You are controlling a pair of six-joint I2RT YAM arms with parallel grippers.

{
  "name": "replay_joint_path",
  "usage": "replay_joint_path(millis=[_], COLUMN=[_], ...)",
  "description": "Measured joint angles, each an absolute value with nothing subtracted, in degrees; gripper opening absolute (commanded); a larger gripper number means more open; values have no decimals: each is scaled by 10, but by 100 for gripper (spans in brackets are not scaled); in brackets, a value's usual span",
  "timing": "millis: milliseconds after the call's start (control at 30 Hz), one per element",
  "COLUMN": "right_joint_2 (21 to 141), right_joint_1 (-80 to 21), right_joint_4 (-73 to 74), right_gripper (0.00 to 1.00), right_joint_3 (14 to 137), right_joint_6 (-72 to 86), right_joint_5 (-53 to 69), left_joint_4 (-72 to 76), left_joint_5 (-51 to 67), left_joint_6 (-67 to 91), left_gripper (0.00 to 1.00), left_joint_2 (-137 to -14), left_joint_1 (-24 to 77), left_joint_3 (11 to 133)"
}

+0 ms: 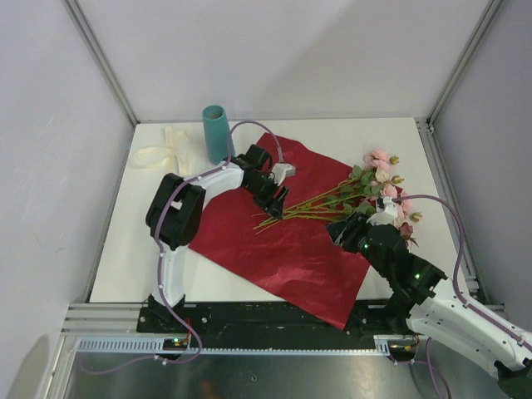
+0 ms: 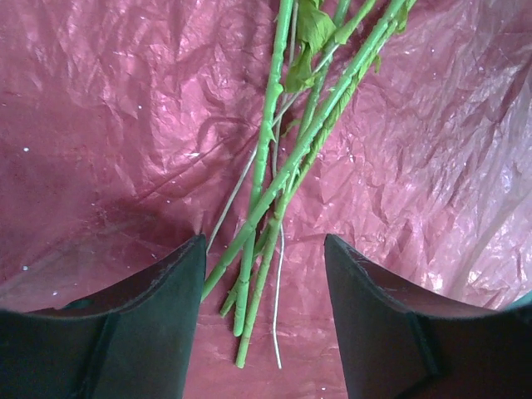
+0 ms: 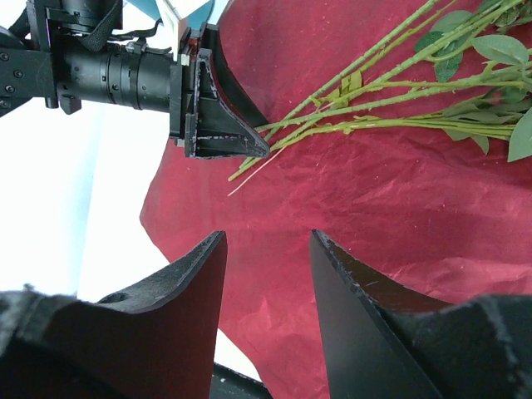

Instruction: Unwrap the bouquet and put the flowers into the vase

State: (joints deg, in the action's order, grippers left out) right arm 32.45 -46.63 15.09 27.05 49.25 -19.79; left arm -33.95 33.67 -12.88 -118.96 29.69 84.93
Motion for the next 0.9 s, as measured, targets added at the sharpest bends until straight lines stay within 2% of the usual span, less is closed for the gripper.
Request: replay_joint_path(millis=[167,267,367,467,567,667,900], right_joint_2=[318,312,312,312,314,325,408], right_joint_1=[-466,-466,-466,-466,-466,-464,-448], right_joint_4=[151,151,152,152,151,145,134], right_gripper=[50,50,50,50,50,50,47], right_joint_3=[270,270,270,270,270,263,251], right_joint_6=[493,493,493,493,494,502,582], right_joint_5=[-194,-194,-194,-194,-195,-198,-236], left_joint_4=[-359,-370,-376,-380,-383,-383,-386], left_joint_5=[342,343,345,349,355,362,353], left_joint_6=[-137,-141,-141,-141,-140,-139,-119], left_gripper=[52,40,37,37,44,45,52], left_joint_2=[-1190,-1190,-1189,-1186,-1180,-1171,-1133], left_joint_1=[299,299,299,299,299,301,310], left_joint_3=[852,855,856,856,856,856,843])
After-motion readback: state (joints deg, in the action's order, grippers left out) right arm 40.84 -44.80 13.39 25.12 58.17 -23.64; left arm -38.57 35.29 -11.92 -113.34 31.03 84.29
